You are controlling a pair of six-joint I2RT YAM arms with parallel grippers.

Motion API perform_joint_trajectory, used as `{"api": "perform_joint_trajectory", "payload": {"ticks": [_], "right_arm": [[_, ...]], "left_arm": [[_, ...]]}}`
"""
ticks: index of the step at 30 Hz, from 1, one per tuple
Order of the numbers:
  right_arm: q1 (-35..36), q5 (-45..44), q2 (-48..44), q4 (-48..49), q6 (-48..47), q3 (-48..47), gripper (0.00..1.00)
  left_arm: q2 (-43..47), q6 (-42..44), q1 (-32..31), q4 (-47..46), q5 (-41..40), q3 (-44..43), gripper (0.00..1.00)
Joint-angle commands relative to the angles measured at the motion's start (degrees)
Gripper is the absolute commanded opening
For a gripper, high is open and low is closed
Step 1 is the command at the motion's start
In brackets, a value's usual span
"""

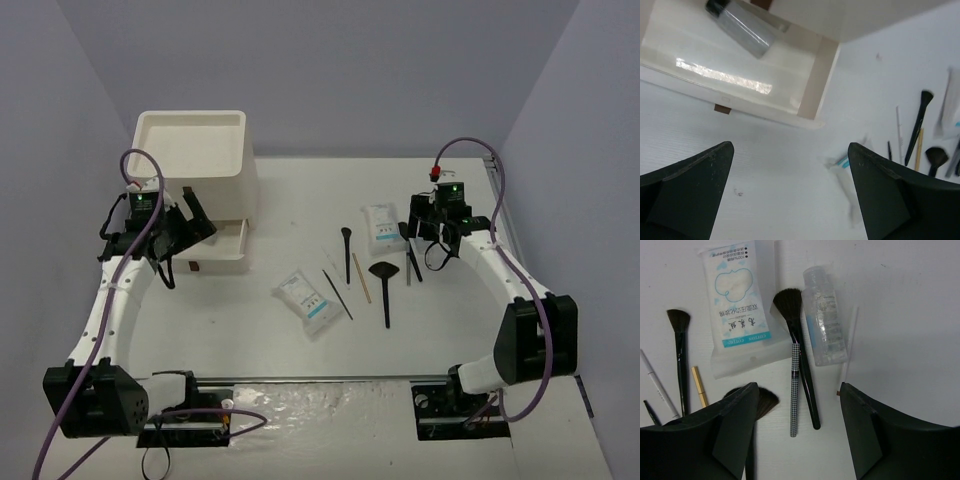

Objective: Organize the makeup

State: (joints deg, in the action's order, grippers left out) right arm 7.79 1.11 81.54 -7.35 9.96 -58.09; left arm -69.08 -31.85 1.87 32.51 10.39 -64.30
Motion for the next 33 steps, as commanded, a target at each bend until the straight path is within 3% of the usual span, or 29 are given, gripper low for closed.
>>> {"api": "perform_joint_trajectory", "payload": {"ticks": [1,11,24,31,33], "right_arm": [[-2.83,5.03,6.36,6.66,-5.98,-4.7,0.61],[-6.88,10.64,15.58,10.78,-9.21,-6.5,0.58],[-6.82,10.57,21.68,12.82,-11.12,-6.78,0.56],[-6.6,10.25,22.7,13.59,-11.35,-6.95,0.43],[-6.56,9.44,22.4,13.72,-11.68,-6.95,0.28]], "left_arm": [[4.29,11.86,-5.52,-0.07,2.07,6.46,0.97],[11.23,13.81,-5.73,-1.63,-0.72,10.56,0.97],[9.56,13.31,-5.47,-0.86,-1.77,10.51,0.97],[8.72,13.07,-5.38,-0.61,-1.71,10.27,0.97],[8.74,13.09,-5.38,-0.6,-1.73,10.29,0.97]]}}
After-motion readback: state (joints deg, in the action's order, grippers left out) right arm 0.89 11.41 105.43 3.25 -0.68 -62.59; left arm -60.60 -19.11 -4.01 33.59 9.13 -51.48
